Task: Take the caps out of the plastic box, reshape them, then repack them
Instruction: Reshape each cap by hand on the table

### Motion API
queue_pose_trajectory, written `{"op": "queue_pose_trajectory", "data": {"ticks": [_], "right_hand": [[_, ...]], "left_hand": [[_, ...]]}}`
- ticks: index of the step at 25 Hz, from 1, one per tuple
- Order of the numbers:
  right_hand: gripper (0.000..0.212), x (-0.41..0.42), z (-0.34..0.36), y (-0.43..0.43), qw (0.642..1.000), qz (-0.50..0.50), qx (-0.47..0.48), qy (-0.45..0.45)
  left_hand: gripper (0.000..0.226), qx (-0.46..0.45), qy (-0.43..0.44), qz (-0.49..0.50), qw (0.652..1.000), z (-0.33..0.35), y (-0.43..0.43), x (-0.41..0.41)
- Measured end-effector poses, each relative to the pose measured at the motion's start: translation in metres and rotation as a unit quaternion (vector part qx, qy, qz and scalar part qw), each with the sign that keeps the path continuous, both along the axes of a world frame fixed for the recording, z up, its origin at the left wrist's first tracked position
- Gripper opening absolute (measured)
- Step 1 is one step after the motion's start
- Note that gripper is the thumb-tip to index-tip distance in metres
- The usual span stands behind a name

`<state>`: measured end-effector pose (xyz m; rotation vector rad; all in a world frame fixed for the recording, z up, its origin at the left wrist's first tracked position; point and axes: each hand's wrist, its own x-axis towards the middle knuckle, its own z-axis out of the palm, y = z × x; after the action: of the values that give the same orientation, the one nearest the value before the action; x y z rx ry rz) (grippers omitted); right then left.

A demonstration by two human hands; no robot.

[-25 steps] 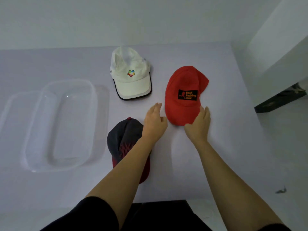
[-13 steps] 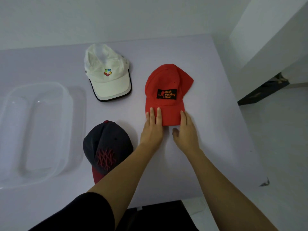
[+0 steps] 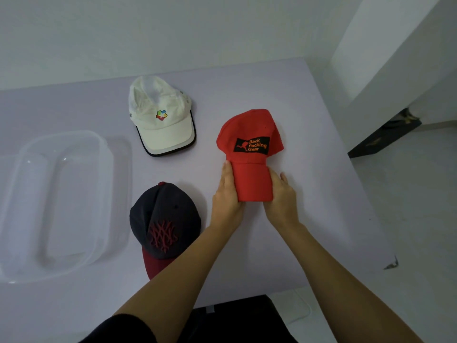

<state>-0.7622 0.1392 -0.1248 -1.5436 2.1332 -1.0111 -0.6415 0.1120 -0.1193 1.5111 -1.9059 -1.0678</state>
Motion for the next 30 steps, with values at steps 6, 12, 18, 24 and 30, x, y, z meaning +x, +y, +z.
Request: {"op": "queue_pose_trajectory", "data": {"ticks": [6,12,18,24,30], "right_hand": [[0.043,0.005,0.019,0.01,0.999,0.029,-0.007,-0.043],[0.073,-0.014,0.034,0.016,0.985,0.158,0.05,-0.039],[0.07,0.021,0.057,0.018,0.959,0.128,-0.039,-0.25],[0.058,0.044,0.067,0.022,0.95,0.094,-0.048,-0.294],[0.087,-0.007,0.059,0.021,0.98,0.191,0.012,0.055]], "left_hand": [[0.07,-0.03,0.028,0.014,0.999,0.021,0.0,0.021],[0.073,-0.16,-0.067,-0.042,0.984,0.028,-0.021,0.048],[0.068,-0.069,0.019,-0.021,0.997,0.043,-0.007,0.043],[0.059,-0.025,0.089,0.02,0.996,0.054,0.008,0.037],[0.085,-0.081,-0.088,-0.118,0.986,0.054,-0.032,0.085]]}}
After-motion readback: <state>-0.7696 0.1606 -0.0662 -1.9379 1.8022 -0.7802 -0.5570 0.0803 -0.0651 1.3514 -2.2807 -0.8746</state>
